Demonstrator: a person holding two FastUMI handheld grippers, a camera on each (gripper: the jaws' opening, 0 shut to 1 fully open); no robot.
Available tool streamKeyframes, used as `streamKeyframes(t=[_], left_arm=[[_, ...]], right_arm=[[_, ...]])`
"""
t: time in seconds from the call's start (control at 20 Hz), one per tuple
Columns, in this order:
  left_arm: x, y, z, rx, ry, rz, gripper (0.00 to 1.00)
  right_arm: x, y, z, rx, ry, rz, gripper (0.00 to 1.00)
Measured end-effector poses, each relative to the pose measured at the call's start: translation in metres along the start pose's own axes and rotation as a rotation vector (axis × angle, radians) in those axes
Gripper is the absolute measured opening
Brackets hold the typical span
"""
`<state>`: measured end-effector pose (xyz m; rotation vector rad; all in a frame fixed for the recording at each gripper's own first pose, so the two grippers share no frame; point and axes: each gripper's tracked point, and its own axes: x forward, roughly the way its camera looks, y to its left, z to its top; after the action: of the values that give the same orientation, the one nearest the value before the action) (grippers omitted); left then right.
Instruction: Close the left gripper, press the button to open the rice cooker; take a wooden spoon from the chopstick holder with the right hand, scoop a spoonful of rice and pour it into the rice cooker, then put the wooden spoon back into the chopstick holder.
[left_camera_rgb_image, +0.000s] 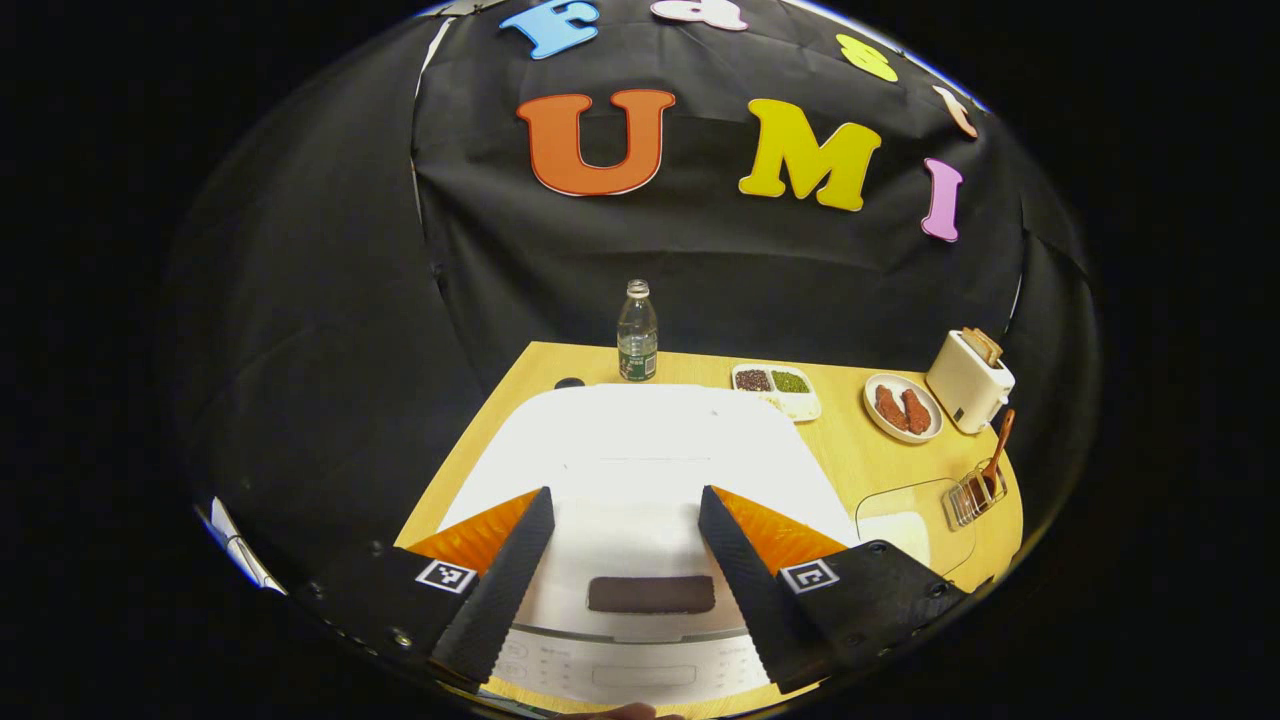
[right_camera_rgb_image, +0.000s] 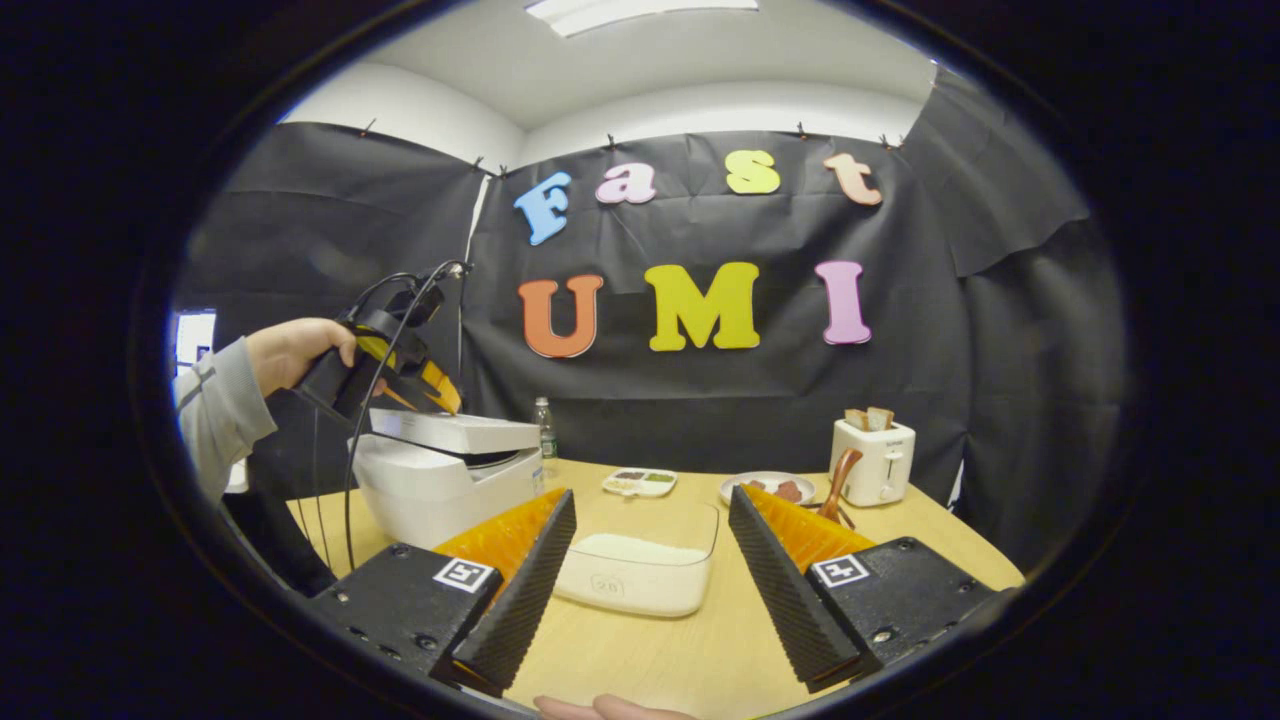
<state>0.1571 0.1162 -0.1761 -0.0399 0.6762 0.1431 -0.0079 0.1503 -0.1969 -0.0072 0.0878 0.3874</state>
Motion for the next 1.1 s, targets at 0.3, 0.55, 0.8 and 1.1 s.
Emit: streamKeyframes(t=[0.3, 0.55, 0.8, 1.1], left_arm=[[-0.016, -0.002, -0.034, 0.000, 0.032, -0.004, 0.95], [-0.026, -0.010, -0.058, 0.010, 0.033, -0.014, 0.96], [-0.035, -0.016, -0.072, 0.016, 0.026, -0.029, 0.96], [-0.050, -0.021, -0.067, 0.024, -0.048, -0.018, 0.96]], right_arm=[[-0.028, -0.001, -0.004, 0.042, -0.009, -0.010, 1.00], [-0.054, 0.000, -0.005, 0.059, -0.014, -0.014, 0.92], [-0.077, -0.003, 0.010, 0.023, -0.058, -0.041, 1.00], [-0.088, -0.010, 0.025, -0.029, -0.107, -0.085, 1.00]])
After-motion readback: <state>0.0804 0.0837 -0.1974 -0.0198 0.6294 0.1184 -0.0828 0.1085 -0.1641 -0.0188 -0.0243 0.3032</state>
